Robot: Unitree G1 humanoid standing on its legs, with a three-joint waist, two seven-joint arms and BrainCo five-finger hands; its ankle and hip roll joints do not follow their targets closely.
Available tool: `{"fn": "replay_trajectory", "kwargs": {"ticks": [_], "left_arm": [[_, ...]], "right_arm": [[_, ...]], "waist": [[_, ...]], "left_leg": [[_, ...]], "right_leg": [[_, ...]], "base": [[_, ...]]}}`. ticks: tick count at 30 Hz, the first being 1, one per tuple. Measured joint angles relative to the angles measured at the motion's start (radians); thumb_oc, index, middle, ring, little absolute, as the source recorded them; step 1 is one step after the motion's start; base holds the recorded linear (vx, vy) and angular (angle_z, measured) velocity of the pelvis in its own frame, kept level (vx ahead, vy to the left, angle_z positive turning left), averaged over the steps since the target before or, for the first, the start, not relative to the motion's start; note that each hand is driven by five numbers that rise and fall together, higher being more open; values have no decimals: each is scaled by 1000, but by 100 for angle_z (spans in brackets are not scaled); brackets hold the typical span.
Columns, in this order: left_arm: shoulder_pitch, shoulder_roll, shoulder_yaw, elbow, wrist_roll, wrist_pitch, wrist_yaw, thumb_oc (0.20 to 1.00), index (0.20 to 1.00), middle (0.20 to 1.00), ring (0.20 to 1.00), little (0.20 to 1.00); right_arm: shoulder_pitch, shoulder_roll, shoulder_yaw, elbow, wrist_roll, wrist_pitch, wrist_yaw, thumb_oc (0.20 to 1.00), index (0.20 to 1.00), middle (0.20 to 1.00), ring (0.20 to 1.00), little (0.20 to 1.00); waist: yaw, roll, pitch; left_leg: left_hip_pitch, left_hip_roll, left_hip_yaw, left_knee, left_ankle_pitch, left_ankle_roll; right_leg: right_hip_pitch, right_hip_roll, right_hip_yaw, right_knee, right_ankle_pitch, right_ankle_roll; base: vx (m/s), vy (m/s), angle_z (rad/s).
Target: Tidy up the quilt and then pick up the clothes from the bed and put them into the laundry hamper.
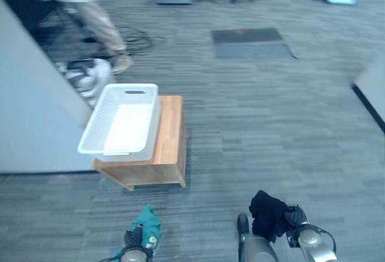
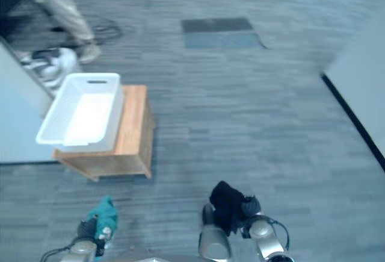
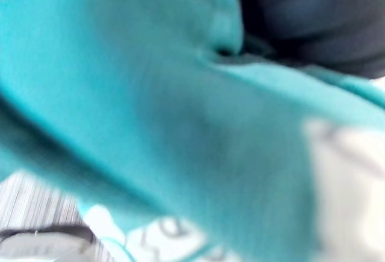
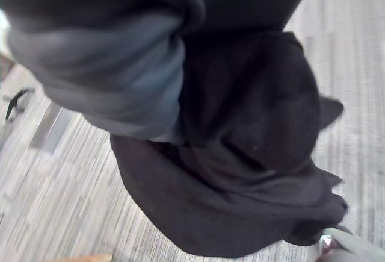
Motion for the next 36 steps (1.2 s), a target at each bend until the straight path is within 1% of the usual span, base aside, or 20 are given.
{"fn": "replay_trajectory", "kwargs": {"ticks": [2, 5, 8, 10, 11, 12, 13, 14, 16, 17, 20, 21, 23, 24, 25, 26, 28, 32, 33, 36], "left_arm": [[14, -10, 4, -29, -4, 5, -6, 200, 200, 200, 200, 200], [39, 0, 7, -73, -2, 10, -13, 200, 200, 200, 200, 200], [34, -5, 7, -122, 9, 15, -38, 200, 200, 200, 200, 200], [17, 5, 9, -130, 9, 19, -50, 200, 200, 200, 200, 200], [22, 6, 7, -128, 9, 21, -51, 200, 200, 200, 200, 200], [32, -10, 8, -122, 9, 20, -58, 200, 200, 200, 200, 200], [32, -10, 8, -122, 9, 20, -58, 200, 200, 200, 200, 200], [28, -20, -12, -86, 12, 31, -67, 200, 200, 200, 200, 200], [-2, 2, -4, -70, 25, 26, -59, 200, 200, 200, 200, 200], [-30, 12, -29, -72, 26, 36, -61, 200, 200, 200, 200, 200], [-42, 19, -26, -90, 26, 21, -60, 200, 200, 200, 200, 200], [-51, 23, -25, -80, 28, 17, -58, 200, 200, 200, 200, 200], [-9, 40, 26, -32, 48, 6, -50, 200, 200, 200, 200, 200], [-17, 56, 51, 32, 48, 12, -45, 200, 200, 200, 200, 200], [-3, 102, 63, 72, 49, 13, -38, 200, 200, 200, 200, 200], [9, 130, 79, 82, 52, 13, -34, 200, 200, 200, 200, 200], [70, 103, 87, 65, 53, 9, -28, 200, 200, 200, 200, 200], [75, 38, 58, 20, 52, 10, -29, 200, 200, 200, 200, 200], [93, 28, 41, -40, 53, 7, -38, 200, 200, 200, 200, 200], [92, 27, 33, -75, 53, 10, -39, 200, 200, 200, 200, 200]], "right_arm": [[-15, -26, -17, -11, -1, -10, 2, 200, 200, 200, 200, 200], [-63, -55, -40, -23, -2, -11, 3, 200, 200, 200, 200, 200], [-46, -71, -40, -17, -22, -9, 4, 200, 200, 200, 200, 200], [-35, -46, -45, -9, -33, -6, 5, 200, 200, 200, 200, 200], [-19, -36, -47, -11, -38, -8, 5, 200, 200, 200, 200, 200], [-11, -38, -45, -17, -42, -9, 7, 200, 200, 200, 200, 200], [-11, -38, -45, -17, -42, -9, 7, 200, 200, 200, 200, 200], [18, -53, -41, -103, -60, -13, 9, 200, 200, 200, 200, 200], [36, -28, -34, -118, -76, -16, 21, 200, 200, 200, 200, 200], [46, -38, -38, -122, -78, -14, 26, 200, 200, 200, 200, 200], [46, -48, -41, -119, -76, -15, 27, 200, 200, 200, 200, 200], [49, -53, -45, -110, -75, -16, 27, 200, 200, 200, 200, 200], [21, -57, -89, -88, -74, -16, 23, 200, 200, 200, 200, 200], [14, -57, -88, -95, -75, -13, 23, 200, 200, 200, 200, 200], [25, -55, -76, -120, -76, -11, 26, 200, 200, 200, 200, 200], [13, -64, -73, -136, -80, -11, 28, 200, 200, 200, 200, 200], [-42, -139, -80, -213, -102, -13, 27, 200, 200, 200, 200, 200], [-135, -270, -129, -305, -140, -37, 9, 200, 200, 200, 200, 200], [-183, -326, -138, -345, -149, -33, -3, 200, 200, 200, 200, 200], [-291, -371, -145, -357, -153, -39, -7, 200, 200, 200, 200, 200]], "waist": [[16, -2, 6], [32, -30, 18], [11, -14, 22], [24, -29, 11], [8, -36, 0], [22, 10, -13], [22, 10, -13], [-13, 90, -15], [-29, 17, -18], [-41, 30, -17], [-39, 40, -14], [-54, 29, -17], [-33, 21, -32], [-38, 21, -33], [-40, -5, -42], [-29, -23, -37], [-18, 12, -35], [-28, -26, 1], [-5, -33, 0], [13, -11, -3]], "left_leg": [[-147, 81, 89, 197, 41, -20], [-193, 61, 286, -69, 5, -3], [-181, 27, 565, -344, 58, 28], [-164, -5, 670, -329, 38, 82], [-136, -31, 668, -360, 36, 100], [-80, -44, 639, -379, 22, 161], [-80, -44, 639, -379, 22, 161], [36, -35, 554, -532, 39, 251], [69, -97, 447, -516, 26, 251], [73, -95, 324, -527, 41, 200], [96, -97, 191, -544, 46, 179], [114, -95, 127, -549, 46, 159], [161, -96, 6, -599, 28, 124], [164, -78, -59, -590, 11, 103], [197, -32, -112, -612, 6, 54], [234, 0, -143, -627, 1, 18], [239, 68, -75, -563, 7, -13], [-29, 112, 167, -65, 19, -69], [-101, 105, 320, -127, 8, -52], [-136, -3, 373, -412, 85, 7]], "right_leg": [[60, 26, -78, -69, -10, -32], [123, 31, -138, -143, -9, -39], [215, 76, -317, -142, -98, -9], [251, 82, -396, -116, -161, 79], [251, 81, -405, -57, -167, 92], [207, 99, -419, 129, -198, 139], [207, 99, -419, 129, -198, 139], [68, 48, -466, 556, -237, 151], [-121, -97, -275, 822, -272, 138], [-197, -108, -129, 645, -282, 89], [-137, -66, -11, 244, -262, 94], [-69, -33, 107, 11, -226, 92], [-63, -19, 254, -151, -70, 104], [-59, -14, 273, -152, -60, 109], [-16, -4, 183, -152, -73, 100], [21, 4, 104, -144, -3, 79], [69, 75, 44, -150, 42, 11], [136, 50, -38, -150, 17, -48], [135, 49, -45, -151, -9, -61], [125, 62, -82, -149, -78, 11]], "base": [[289, -217, 96], [340, -97, 63], [395, -25, 115], [308, 111, 111], [324, 151, 86], [194, 88, 53], [245, -9, 83], [183, -88, 125], [285, -231, 190], [348, -359, 214], [254, -296, 171], [277, -298, 206], [428, -486, 183], [421, -554, 180], [318, -445, 171], [402, -480, 146], [285, -339, 70], [126, -182, 53], [202, -91, 44], [270, 20, -21]]}}
